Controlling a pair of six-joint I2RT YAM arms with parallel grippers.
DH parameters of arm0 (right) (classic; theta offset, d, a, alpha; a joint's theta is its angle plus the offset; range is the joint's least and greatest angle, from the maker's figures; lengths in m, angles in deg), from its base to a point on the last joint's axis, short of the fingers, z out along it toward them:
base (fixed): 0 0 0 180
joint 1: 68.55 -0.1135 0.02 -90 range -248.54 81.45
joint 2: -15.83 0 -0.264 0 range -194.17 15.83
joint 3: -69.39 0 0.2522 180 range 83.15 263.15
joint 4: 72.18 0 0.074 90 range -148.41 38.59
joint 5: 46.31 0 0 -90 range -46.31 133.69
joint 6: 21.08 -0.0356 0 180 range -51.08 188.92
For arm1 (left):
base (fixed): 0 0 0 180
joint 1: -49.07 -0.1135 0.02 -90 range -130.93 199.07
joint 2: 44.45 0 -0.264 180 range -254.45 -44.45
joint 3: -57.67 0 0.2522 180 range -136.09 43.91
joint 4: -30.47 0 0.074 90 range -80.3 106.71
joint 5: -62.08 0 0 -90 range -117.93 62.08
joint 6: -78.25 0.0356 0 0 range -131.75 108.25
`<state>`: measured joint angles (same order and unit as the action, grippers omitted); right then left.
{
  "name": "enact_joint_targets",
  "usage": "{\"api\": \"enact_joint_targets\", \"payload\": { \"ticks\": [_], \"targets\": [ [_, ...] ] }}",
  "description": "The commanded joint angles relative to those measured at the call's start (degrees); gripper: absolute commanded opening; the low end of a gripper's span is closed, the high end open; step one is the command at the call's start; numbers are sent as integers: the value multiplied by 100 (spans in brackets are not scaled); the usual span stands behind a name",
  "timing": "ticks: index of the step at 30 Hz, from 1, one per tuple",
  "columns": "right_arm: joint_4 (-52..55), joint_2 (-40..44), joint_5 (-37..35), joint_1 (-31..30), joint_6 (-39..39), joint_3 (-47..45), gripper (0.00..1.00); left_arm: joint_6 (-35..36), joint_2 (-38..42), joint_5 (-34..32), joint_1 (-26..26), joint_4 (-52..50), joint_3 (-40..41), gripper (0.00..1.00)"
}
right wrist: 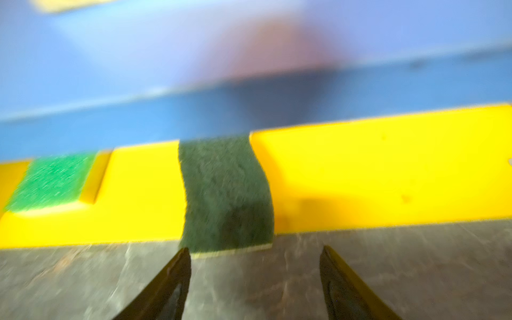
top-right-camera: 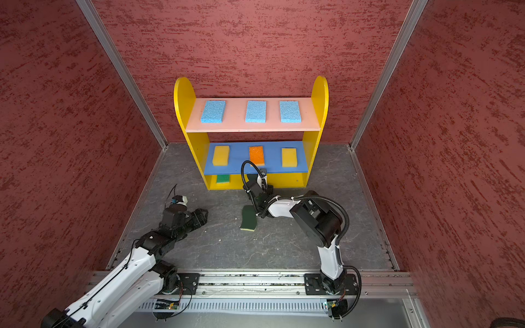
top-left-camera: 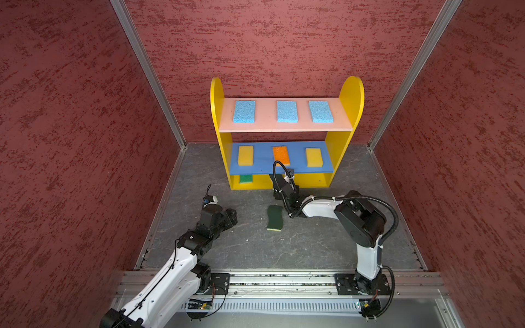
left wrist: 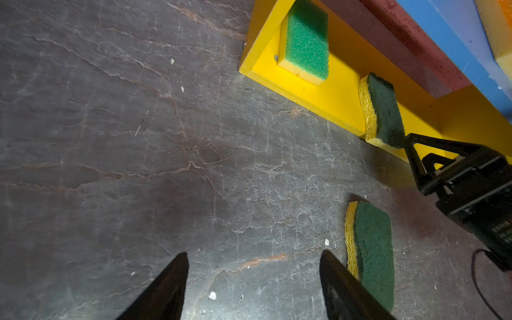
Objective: Arrange cleaning sponges on a shelf
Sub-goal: Place the cleaning sponge at the shelf.
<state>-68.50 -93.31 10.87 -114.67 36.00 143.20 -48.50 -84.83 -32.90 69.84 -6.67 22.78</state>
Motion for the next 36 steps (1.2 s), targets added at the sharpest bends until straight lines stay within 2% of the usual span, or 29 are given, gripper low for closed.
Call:
{"api": "enact_joint_targets", "payload": {
  "ticks": [1,9,20,25,30,36],
  "targets": [
    [-168,530,-178,-96,7,-267,75,46,80,-68,-25,-184,-186,75],
    [-91,1484,-107,-236,-305,-1045,75,-1,118,-47,73,-174,-190,75],
    [-458,2551,500,-274,-1021,-2439,69,-75,-132,55,137,20,-182,75],
    [-1209,2919,874,-272,-1334,-3113,60,-174,-320,153,154,222,-155,75],
    [-2105,2833,1163,-257,-1533,-3523,52,-221,-426,201,163,321,-164,75],
    [-3600,2286,1869,38,-1898,-3861,32,-244,-452,207,170,296,-173,75]
  ]
}}
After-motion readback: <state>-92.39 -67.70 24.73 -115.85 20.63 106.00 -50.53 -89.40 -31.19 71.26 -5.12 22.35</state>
